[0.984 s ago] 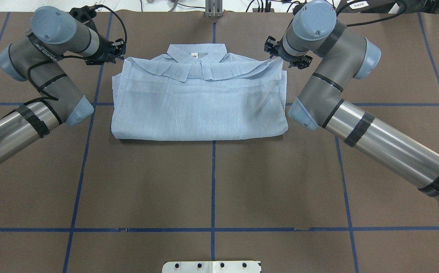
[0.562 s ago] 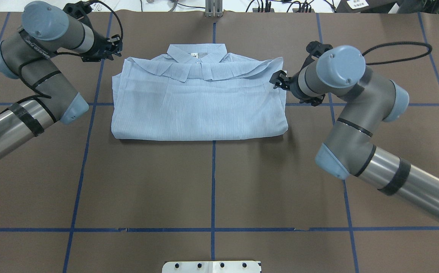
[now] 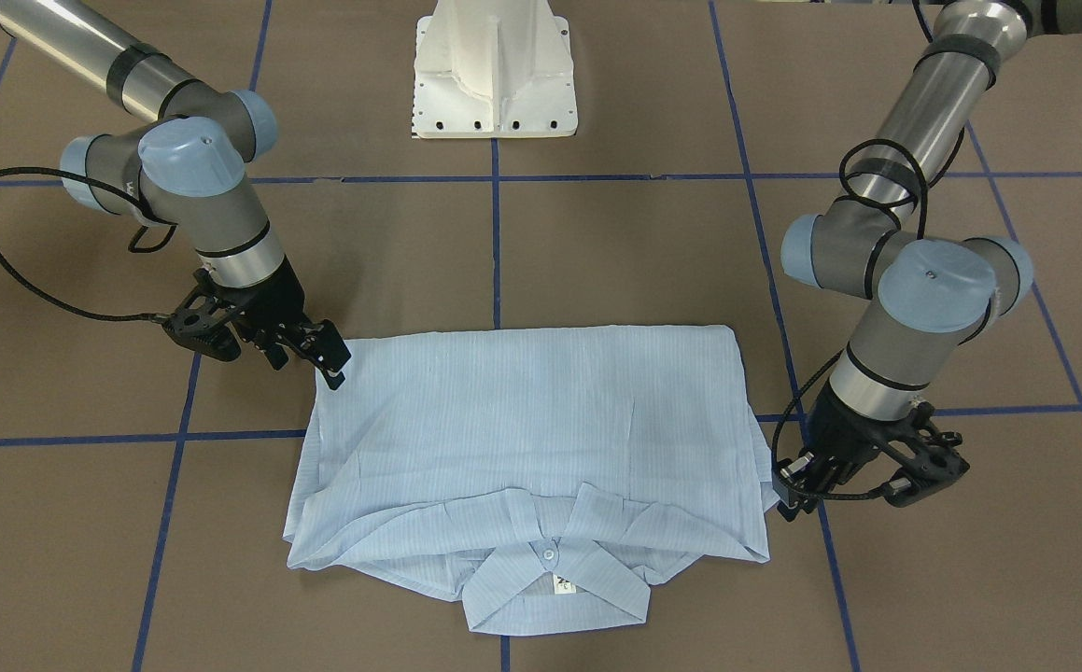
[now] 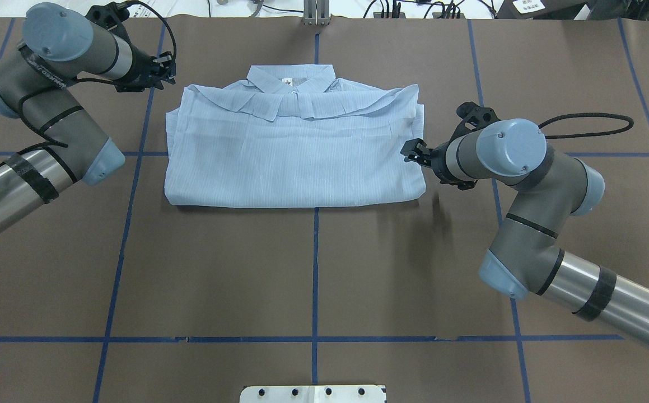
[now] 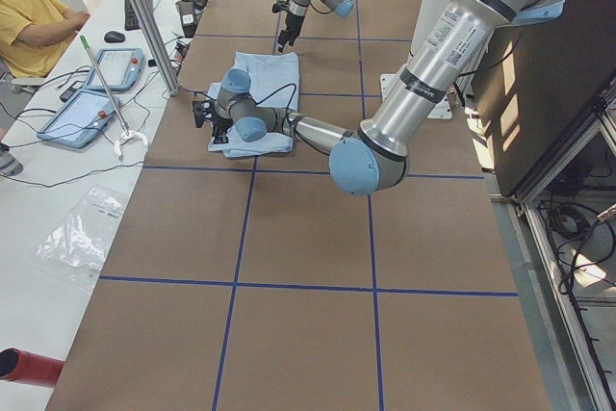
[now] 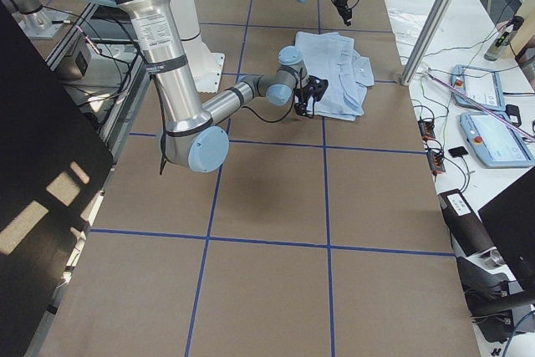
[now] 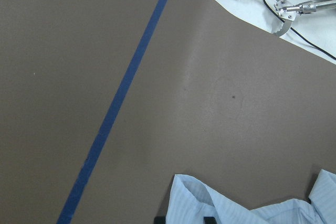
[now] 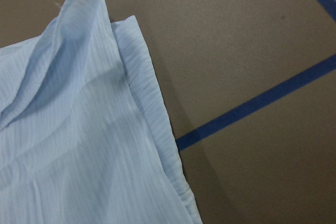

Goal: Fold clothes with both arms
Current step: 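Grasp the folded shirt's side edge with the right gripper and pull it outward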

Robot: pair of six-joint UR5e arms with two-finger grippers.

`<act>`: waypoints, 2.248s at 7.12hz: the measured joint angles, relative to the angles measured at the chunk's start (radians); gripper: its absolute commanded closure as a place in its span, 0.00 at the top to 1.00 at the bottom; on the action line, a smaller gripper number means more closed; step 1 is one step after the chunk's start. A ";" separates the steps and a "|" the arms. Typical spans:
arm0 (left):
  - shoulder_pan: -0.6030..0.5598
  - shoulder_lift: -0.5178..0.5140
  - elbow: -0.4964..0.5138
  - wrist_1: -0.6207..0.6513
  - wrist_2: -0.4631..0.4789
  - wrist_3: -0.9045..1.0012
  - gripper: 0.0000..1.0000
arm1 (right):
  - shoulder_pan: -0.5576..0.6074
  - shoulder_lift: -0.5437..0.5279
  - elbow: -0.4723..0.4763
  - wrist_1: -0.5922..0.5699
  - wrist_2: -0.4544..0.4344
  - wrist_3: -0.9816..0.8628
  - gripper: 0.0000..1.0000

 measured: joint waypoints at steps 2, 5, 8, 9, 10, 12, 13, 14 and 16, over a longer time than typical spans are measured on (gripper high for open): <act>0.000 0.001 -0.008 0.002 0.000 -0.002 0.36 | -0.004 -0.007 -0.011 0.020 0.000 0.018 0.00; 0.000 0.001 -0.010 0.003 0.000 -0.004 0.36 | -0.010 -0.021 0.016 0.023 0.010 0.021 0.00; 0.000 0.007 -0.017 0.003 0.000 -0.008 0.36 | -0.011 -0.030 0.059 0.014 0.020 0.024 0.00; 0.000 0.014 -0.025 0.003 0.001 -0.009 0.36 | -0.011 -0.042 0.075 0.013 0.022 0.025 0.00; 0.000 0.017 -0.030 0.003 0.000 -0.010 0.36 | -0.014 -0.075 0.113 0.013 0.023 0.025 0.00; 0.000 0.019 -0.036 0.003 0.000 -0.012 0.37 | -0.049 -0.187 0.256 0.013 0.028 0.050 0.00; 0.000 0.019 -0.038 0.004 0.001 -0.012 0.37 | -0.088 -0.244 0.328 0.012 0.025 0.086 0.00; 0.000 0.019 -0.042 0.004 0.000 -0.012 0.37 | -0.133 -0.317 0.404 0.012 0.021 0.111 0.00; 0.001 0.023 -0.072 0.010 -0.002 -0.027 0.37 | -0.234 -0.464 0.532 0.011 0.032 0.190 0.00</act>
